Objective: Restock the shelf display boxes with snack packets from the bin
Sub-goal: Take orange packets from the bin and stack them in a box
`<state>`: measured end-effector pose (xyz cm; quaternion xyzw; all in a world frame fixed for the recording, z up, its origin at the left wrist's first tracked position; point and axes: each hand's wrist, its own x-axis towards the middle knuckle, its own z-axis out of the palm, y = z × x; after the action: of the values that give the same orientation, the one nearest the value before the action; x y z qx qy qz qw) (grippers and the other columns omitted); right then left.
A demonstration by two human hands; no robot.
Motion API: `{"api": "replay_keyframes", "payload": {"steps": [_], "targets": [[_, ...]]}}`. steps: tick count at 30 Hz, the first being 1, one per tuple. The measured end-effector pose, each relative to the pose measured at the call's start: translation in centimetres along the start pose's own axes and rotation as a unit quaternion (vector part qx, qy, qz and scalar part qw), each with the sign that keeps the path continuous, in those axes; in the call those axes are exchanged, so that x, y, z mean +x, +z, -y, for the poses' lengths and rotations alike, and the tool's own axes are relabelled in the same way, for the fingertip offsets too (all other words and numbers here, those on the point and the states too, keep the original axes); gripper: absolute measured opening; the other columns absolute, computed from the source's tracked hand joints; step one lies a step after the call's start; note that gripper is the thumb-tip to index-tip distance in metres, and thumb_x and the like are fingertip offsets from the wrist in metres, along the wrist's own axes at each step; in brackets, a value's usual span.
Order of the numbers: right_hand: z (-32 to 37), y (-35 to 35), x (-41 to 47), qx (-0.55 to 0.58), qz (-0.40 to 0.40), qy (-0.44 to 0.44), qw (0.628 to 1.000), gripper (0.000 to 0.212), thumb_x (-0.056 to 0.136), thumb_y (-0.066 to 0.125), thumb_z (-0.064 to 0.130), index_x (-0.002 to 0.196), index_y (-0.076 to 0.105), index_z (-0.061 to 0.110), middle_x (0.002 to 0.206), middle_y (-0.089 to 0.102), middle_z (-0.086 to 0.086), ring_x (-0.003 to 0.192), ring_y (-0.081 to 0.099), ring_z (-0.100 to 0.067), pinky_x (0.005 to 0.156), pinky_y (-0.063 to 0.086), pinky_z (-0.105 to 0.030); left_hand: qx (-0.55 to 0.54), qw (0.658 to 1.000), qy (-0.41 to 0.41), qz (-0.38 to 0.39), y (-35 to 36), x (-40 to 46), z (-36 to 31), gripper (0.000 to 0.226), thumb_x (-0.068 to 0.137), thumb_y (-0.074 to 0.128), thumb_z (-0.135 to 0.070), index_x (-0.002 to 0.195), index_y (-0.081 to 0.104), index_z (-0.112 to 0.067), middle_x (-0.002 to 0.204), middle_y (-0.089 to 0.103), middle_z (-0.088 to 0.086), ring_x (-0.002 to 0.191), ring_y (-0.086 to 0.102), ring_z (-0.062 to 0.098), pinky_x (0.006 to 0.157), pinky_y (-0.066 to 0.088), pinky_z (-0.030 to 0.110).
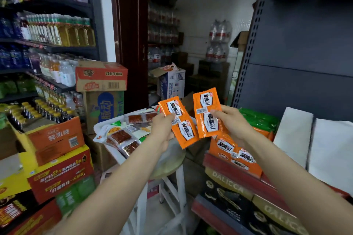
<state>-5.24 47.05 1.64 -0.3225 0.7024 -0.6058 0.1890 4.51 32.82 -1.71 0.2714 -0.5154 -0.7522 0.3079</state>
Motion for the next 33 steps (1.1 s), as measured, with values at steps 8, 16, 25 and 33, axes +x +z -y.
{"api": "replay_keyframes", "payload": {"steps": [8, 16, 25, 33], "targets": [[-1.0, -2.2, -1.8, -0.242, -0.032, -0.109, 0.964, 0.011, 0.088, 0.064, 0.016, 0.096, 0.058, 0.018, 0.098, 0.067, -0.005, 0.082, 0.065, -0.015, 0.070, 0.053, -0.028, -0.017, 0.986, 0.004, 0.164, 4.4, -2.8, 0.7, 0.032, 0.097, 0.045, -0.038, 0.112, 0.062, -0.016, 0.108, 0.070, 0.008, 0.096, 0.067, 0.024, 0.084, 0.054, 0.046], [-0.3, -5.6, -2.7, -0.251, 0.027, -0.041, 0.967, 0.042, 0.082, 0.071, 0.027, 0.117, 0.052, 0.015, 0.108, 0.067, -0.001, 0.085, 0.067, -0.011, 0.072, 0.056, -0.025, -0.038, 0.984, 0.060, 0.163, 8.2, -3.1, 1.2, 0.016, 0.098, 0.046, -0.013, 0.107, 0.059, -0.015, 0.104, 0.067, 0.004, 0.095, 0.065, 0.020, 0.086, 0.053, 0.038], [-1.3, -9.6, -2.5, -0.494, -0.035, -0.061, 0.866, 0.026, 0.090, 0.061, 0.021, 0.116, 0.057, 0.018, 0.116, 0.065, -0.004, 0.099, 0.064, -0.023, 0.084, 0.054, -0.039, 0.245, 0.935, 0.210, 0.147, 8.8, 0.6, 2.9, 0.079, 0.078, 0.075, -0.013, 0.137, 0.027, -0.034, 0.102, 0.059, -0.006, 0.099, 0.062, 0.016, 0.085, 0.049, 0.034], [-2.4, -10.7, -1.4, -0.541, 0.041, 0.010, 0.840, 0.013, 0.094, 0.056, 0.022, 0.104, 0.053, 0.014, 0.116, 0.062, -0.008, 0.102, 0.059, -0.024, 0.081, 0.046, -0.030, 0.429, 0.853, 0.233, 0.183, 9.0, 1.8, 3.5, 0.036, 0.082, 0.071, -0.025, 0.112, 0.052, -0.019, 0.094, 0.064, -0.002, 0.086, 0.063, 0.014, 0.067, 0.053, 0.025]]}}
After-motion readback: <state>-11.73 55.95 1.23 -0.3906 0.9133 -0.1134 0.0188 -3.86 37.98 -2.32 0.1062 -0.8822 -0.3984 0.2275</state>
